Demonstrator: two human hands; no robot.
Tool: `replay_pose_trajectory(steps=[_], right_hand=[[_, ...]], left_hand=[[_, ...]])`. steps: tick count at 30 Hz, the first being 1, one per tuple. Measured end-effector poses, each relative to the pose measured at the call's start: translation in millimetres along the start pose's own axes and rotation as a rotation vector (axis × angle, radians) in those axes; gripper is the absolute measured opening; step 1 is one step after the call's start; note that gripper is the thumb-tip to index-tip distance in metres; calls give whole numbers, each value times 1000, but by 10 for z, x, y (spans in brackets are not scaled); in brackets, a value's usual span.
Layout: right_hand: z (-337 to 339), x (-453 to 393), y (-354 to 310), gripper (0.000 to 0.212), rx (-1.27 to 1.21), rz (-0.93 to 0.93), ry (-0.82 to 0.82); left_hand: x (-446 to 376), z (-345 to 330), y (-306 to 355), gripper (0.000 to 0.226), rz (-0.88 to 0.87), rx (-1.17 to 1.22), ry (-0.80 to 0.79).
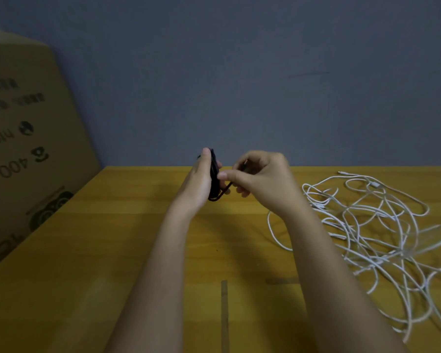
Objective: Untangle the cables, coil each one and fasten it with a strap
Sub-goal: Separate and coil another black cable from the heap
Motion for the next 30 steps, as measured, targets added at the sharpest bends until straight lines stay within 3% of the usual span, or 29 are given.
replay_pose_trajectory(steps=[4, 9, 12, 18, 22, 26, 30], right_hand=[[-23, 0, 19, 19, -253, -152, -49], [19, -4, 58, 16, -379, -268, 47], [24, -39, 76, 17, -303, -204, 110], [92, -62, 124, 14, 2, 4, 222], [-61, -31, 166, 18, -120, -27, 83], [-165, -15, 261, 24, -84, -80, 18], [-197, 4, 370, 26, -72, -106, 91]], left_hand=[[32, -121, 28, 60, 4, 113, -139], [91, -171, 128, 55, -24, 111, -199], [144, -216, 204, 55, -90, 81, -224], [189, -249, 131, 71, -22, 29, -220], [209, -218, 190, 75, -10, 5, -195], [199, -170, 183, 78, -7, -17, -98], [107, 44, 228, 81, -111, -107, 231]])
Point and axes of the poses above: each hand's wrist, its own x-axis away from the middle knuckle, its own z-axis out of the back of the hand, y = z × x, the point moved 8 cm from there along -x, towards the middle knuckle, and after that the axes turned 15 degrees about y, right-handed, at the moved point
